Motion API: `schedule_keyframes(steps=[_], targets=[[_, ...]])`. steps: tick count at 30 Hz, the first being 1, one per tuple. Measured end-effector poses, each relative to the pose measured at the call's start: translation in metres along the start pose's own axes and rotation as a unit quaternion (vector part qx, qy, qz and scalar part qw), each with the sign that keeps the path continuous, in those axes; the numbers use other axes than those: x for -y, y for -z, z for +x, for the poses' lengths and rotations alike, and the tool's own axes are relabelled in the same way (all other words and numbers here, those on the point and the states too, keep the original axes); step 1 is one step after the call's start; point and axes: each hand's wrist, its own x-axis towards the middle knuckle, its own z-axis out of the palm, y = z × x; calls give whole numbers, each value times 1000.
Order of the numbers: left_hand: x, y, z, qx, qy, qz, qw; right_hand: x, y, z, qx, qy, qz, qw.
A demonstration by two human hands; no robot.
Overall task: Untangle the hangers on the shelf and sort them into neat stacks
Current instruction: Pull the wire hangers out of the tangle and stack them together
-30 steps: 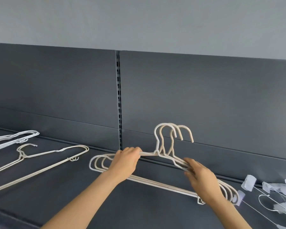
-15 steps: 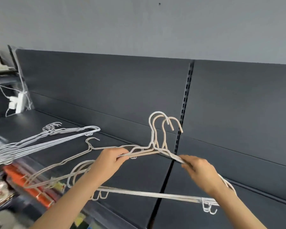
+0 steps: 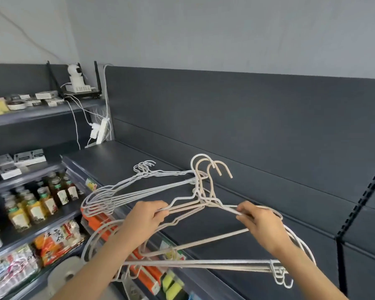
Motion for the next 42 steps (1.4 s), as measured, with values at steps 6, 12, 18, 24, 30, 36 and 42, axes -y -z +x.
schedule_keyframes(steps=[6,12,18,24,30,36,42], targets=[[27,6,20,-12,45,-23,999,8,-12,35,-40,38,-38,998],[59,27,51,-45,85,-3,995,-10,-24,66,5,-48,-107,993],[98,48,75,-73,115,4,991,6,-49,114,30,-111,61,991],[129,67,104,-88,141,-18,986,27,-75,166,13,-118,72,990],[133,46,137,-38,124,-15,991,7,-79,185,-21,-202,14,979],[98,-22,137,37,97,-26,994,-53,-60,137,-27,-251,-85,964],[68,-83,116,72,104,-45,991,-81,-51,98,46,-160,-238,957]])
